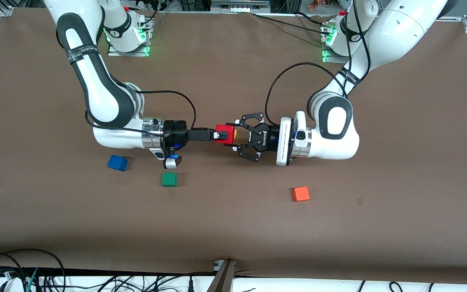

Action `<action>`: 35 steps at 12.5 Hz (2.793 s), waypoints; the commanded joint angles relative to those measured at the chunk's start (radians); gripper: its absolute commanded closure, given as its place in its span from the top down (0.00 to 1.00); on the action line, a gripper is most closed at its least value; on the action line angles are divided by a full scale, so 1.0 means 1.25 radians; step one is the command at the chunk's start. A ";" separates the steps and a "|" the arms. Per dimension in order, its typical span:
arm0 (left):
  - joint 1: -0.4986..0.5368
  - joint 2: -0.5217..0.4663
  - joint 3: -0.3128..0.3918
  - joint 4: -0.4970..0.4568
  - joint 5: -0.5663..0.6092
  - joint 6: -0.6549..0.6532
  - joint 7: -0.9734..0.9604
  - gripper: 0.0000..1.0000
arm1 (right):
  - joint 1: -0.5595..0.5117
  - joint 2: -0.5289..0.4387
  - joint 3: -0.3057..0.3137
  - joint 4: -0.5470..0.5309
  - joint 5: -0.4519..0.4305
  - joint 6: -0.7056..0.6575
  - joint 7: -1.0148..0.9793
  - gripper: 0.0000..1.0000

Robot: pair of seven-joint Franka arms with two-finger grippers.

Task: Pass red block to right arm, stack on blue
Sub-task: 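Open the left gripper and pull it back from the red cube, then move the red cube over the blue cube while the left gripper retreats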

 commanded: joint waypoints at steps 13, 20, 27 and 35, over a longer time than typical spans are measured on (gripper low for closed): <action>0.116 -0.002 0.004 0.020 0.079 -0.048 -0.029 1.00 | -0.003 -0.026 -0.067 0.002 -0.132 0.010 -0.010 0.00; 0.292 -0.017 0.031 0.014 0.365 -0.049 -0.089 1.00 | -0.003 -0.048 -0.222 0.028 -0.963 0.009 -0.010 0.00; 0.444 -0.156 0.043 -0.005 0.992 -0.084 -0.468 1.00 | -0.004 -0.032 -0.288 -0.015 -1.291 0.028 0.022 0.00; 0.424 -0.381 0.021 0.004 1.311 -0.309 -0.850 1.00 | 0.006 -0.005 -0.286 -0.078 -1.294 0.132 0.243 0.00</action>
